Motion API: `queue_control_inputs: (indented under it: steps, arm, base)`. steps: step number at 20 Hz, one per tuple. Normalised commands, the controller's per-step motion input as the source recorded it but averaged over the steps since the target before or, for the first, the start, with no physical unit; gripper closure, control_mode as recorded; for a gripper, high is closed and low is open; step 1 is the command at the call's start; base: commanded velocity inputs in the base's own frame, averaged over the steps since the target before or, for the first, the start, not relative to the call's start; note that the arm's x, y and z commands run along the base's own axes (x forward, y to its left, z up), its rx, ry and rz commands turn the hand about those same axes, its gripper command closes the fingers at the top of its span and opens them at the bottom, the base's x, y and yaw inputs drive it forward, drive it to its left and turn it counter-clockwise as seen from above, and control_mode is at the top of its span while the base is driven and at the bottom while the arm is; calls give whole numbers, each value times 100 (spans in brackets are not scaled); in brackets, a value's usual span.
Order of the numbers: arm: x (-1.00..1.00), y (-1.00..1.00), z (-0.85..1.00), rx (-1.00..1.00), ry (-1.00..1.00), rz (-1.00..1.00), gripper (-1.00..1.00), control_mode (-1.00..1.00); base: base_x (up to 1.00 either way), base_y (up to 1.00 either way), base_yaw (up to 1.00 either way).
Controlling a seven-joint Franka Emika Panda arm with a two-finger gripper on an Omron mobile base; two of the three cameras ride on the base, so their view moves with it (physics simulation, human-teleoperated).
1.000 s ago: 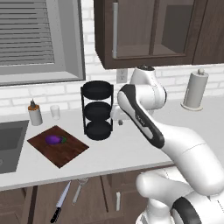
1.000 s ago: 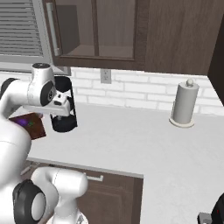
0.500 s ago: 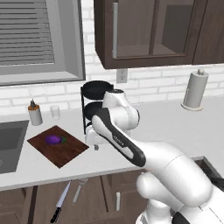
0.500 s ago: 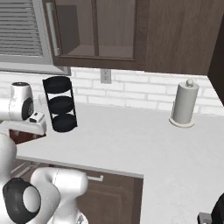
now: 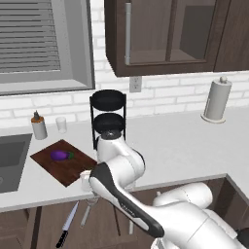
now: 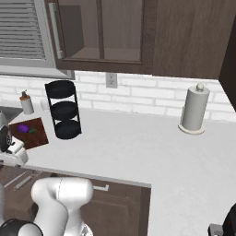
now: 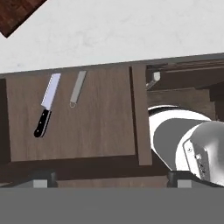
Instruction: Place the appropriate cutting tool for cutting the eggplant skin on the cutting board.
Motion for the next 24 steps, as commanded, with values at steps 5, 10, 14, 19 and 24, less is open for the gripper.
queue_control_inputs:
  steps: [5,10,14,19,24]
  arm:
    - [0,23,-61,-1,4,-12,-100,-100]
    - [0,39,-55,-4,0,-5,-100,-100]
    - [0,52,-53,-10,0,0,-100,-100]
    - [0,18,-51,-7,3,0,-100,-100]
    - [0,6,-55,-1,1,0,-100,-100]
  base:
    - [0,0,0]
    - [0,0,0]
    - [0,0,0]
    - [0,0,0]
    - [0,0,0]
